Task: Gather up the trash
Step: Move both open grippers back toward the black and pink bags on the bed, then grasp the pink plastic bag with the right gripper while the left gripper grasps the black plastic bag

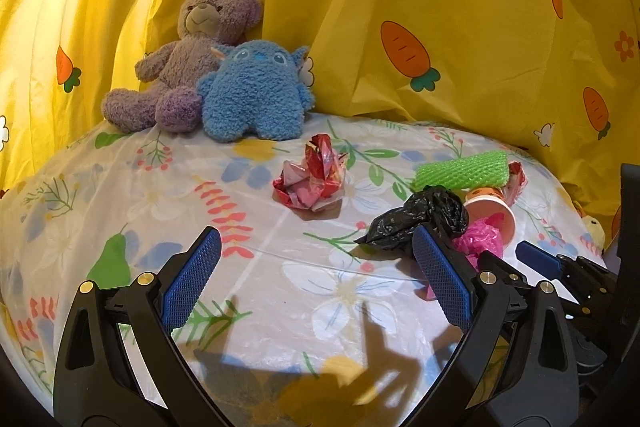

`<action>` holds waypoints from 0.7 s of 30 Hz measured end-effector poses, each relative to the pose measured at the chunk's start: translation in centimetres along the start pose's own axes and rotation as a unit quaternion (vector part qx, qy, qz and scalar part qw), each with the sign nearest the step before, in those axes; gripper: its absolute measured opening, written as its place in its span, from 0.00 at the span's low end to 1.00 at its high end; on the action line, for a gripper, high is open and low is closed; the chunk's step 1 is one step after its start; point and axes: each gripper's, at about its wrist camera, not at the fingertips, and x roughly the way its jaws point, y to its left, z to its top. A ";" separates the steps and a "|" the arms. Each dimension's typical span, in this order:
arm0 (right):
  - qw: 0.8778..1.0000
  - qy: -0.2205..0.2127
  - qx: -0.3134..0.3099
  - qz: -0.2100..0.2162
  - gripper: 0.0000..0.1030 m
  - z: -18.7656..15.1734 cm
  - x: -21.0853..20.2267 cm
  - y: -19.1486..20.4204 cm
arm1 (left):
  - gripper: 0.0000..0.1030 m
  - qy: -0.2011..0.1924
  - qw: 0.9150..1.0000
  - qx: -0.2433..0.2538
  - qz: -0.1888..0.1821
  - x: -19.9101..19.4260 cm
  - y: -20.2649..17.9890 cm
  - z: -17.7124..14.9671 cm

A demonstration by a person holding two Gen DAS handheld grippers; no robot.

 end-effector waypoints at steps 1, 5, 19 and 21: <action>1.000 0.004 -0.001 0.001 0.44 0.1 0.4 0.0 | 0.92 0.002 1.000 0.000 0.000 0.2 0.1 0.0; 1.000 0.023 -0.007 -0.003 0.28 0.1 1.8 0.0 | 0.92 0.007 1.000 -0.003 -0.004 0.7 0.5 0.0; 0.999 -0.045 -0.014 -0.011 0.15 -3.2 -4.6 -2.5 | 0.92 0.010 0.999 0.026 -0.040 1.0 -1.8 0.4; 0.999 -0.052 -0.005 -0.015 0.15 -3.7 -5.5 -3.4 | 0.92 0.008 0.998 0.030 -0.054 1.0 -2.7 0.6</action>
